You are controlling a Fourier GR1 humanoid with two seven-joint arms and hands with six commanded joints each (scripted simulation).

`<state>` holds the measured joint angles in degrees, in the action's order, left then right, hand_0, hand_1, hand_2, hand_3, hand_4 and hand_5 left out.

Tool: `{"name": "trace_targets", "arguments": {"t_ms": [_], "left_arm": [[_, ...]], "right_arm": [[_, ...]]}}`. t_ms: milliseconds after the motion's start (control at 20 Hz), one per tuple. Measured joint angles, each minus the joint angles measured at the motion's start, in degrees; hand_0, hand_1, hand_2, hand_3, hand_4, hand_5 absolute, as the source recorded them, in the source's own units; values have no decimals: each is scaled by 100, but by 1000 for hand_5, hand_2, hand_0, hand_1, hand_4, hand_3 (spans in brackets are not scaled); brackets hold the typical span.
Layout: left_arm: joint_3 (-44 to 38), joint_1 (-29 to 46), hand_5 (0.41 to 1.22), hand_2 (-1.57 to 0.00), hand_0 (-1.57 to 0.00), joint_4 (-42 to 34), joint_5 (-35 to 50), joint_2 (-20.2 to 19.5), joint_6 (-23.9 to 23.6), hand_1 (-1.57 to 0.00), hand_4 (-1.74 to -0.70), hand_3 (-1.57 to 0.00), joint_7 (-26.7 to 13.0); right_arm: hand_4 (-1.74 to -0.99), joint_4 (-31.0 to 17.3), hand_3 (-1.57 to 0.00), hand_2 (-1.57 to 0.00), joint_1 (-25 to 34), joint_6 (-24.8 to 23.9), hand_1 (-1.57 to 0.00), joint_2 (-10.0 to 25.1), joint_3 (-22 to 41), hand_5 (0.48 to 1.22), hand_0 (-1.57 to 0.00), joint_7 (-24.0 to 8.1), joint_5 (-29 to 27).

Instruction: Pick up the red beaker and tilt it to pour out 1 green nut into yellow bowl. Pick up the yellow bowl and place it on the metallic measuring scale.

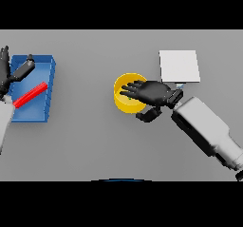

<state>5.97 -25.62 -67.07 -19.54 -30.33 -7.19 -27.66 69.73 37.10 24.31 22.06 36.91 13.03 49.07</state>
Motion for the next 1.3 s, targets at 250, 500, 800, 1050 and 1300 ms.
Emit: {"name": "trace_targets", "arguments": {"t_ms": [250,500,800,1050,1300], "left_arm": [[-49,127,697,1,1,-57,59,-47,13,1,-744,1,68],[-71,109,699,1,1,-66,86,-38,10,1,-746,1,24],[-91,51,701,1,1,13,66,-89,17,1,-752,1,59],[-35,99,701,1,1,-76,15,-52,-18,1,-756,1,31],[-18,89,690,1,1,-85,-28,-79,-31,1,-742,1,45]], "right_arm": [[-1259,-387,1,1,316,43,1,-132,203,734,1,6,192],[-1276,-792,-14,1,494,243,1,-340,326,744,1,-107,235],[-1321,-990,-182,-147,504,570,-135,-442,247,839,-161,-384,111],[-1557,-896,-706,-1081,459,631,-1100,-338,271,1096,-1109,-103,25],[-1681,-885,-1269,-1253,527,821,-1417,-289,300,1180,-1420,-116,-97]]}}
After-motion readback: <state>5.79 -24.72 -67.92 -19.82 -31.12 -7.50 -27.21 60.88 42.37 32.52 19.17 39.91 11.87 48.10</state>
